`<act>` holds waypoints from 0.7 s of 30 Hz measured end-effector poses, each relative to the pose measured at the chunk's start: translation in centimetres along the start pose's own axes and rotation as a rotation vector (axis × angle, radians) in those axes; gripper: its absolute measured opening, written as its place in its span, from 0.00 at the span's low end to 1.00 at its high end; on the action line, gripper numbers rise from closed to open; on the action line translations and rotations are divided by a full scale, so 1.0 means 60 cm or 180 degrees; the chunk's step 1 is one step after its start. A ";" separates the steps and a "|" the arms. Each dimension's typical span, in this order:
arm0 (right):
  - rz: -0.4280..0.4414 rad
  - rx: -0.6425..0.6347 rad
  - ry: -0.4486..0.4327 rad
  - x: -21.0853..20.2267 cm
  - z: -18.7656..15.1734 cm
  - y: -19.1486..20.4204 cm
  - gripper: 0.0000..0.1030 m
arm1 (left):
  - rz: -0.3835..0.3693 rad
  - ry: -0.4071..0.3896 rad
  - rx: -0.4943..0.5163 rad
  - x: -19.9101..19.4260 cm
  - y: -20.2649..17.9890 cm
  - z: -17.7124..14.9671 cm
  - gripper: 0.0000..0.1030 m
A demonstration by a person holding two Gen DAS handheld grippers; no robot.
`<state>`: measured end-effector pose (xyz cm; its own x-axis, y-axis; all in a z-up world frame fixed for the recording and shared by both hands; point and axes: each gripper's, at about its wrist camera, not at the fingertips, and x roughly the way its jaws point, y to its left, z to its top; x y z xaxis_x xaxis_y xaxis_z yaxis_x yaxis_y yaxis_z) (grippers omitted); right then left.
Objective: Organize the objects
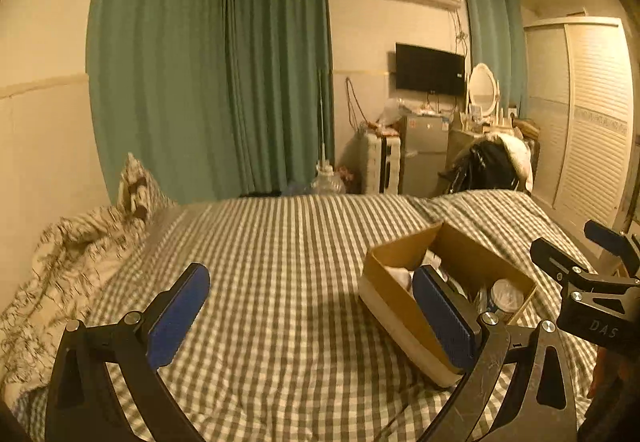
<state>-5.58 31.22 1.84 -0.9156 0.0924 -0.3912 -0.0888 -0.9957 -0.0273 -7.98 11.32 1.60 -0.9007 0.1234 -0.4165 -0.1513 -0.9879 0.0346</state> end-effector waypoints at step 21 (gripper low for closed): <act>-0.0040 0.0164 0.0102 0.026 -0.013 -0.030 1.00 | -0.0008 0.0114 0.0035 -0.003 -0.021 -0.006 1.00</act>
<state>-6.54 33.12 0.56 -0.9013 0.1037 -0.4206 -0.1210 -0.9925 0.0146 -7.50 12.49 1.31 -0.8851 0.1222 -0.4490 -0.1582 -0.9865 0.0434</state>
